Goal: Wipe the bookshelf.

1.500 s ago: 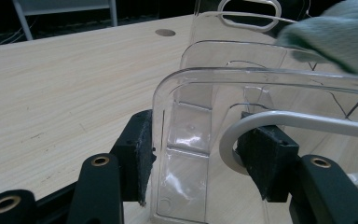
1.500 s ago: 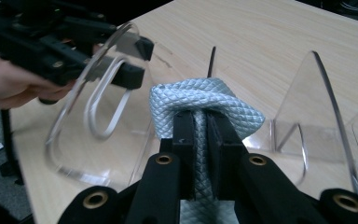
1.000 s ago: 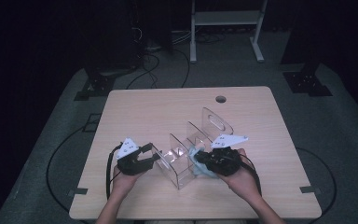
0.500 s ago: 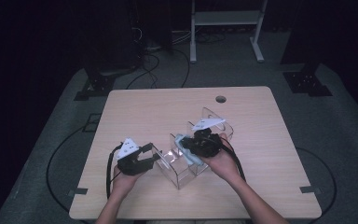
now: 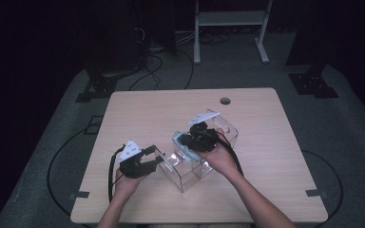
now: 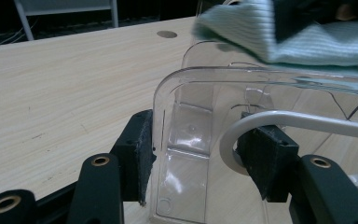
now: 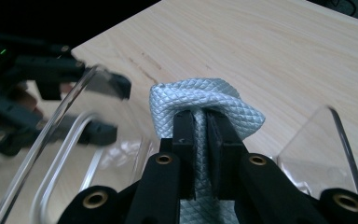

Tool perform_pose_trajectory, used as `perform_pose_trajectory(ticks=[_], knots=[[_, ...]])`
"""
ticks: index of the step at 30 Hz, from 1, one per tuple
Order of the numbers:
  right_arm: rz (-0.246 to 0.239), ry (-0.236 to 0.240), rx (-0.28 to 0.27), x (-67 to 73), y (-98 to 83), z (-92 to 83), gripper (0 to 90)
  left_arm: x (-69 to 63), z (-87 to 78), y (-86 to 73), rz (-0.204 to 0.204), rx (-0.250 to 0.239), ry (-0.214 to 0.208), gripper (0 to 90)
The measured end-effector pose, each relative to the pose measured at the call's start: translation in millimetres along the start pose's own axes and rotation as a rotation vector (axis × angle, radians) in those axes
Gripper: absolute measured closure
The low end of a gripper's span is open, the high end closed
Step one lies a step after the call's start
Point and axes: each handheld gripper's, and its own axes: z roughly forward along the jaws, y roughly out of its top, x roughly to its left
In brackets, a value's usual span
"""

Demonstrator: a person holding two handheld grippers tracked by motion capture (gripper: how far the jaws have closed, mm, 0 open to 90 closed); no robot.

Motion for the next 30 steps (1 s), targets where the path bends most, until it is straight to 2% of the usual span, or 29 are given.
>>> perform_pose_trajectory(ticks=[3, 6, 9, 16, 19, 22, 30], knots=[[-0.024, -0.01, -0.006, 2.8, -8.9, -10.0, 82.1, -0.3, 0.4, 0.1, 0.003, 0.003, -0.001, 45.8], [-0.023, -0.011, -0.003, 1.9, -8.2, -9.1, 82.1, -1.9, 0.9, 0.4, 0.003, 0.001, 0.005, 45.9], [0.002, 0.002, 0.001, -2.3, 0.1, 0.8, 82.1, -2.2, 1.2, 0.5, 0.009, 0.0, 0.005, 45.9], [0.019, -0.013, 0.036, -7.3, 28.7, 34.6, 82.1, -1.5, 0.8, 0.5, 0.009, 0.003, 0.002, 45.9], [0.029, -0.015, 0.047, -8.5, 33.4, 39.3, 82.1, -1.7, 0.8, 0.5, 0.012, 0.003, 0.002, 45.9], [0.014, -0.015, 0.044, -5.7, 27.6, 30.5, 82.1, -1.7, 0.9, 0.3, 0.003, -0.001, 0.003, 45.9], [-0.014, -0.018, -0.018, 4.2, -15.2, -14.8, 82.1, -3.2, 1.2, 0.6, 0.003, 0.008, 0.004, 45.8]])
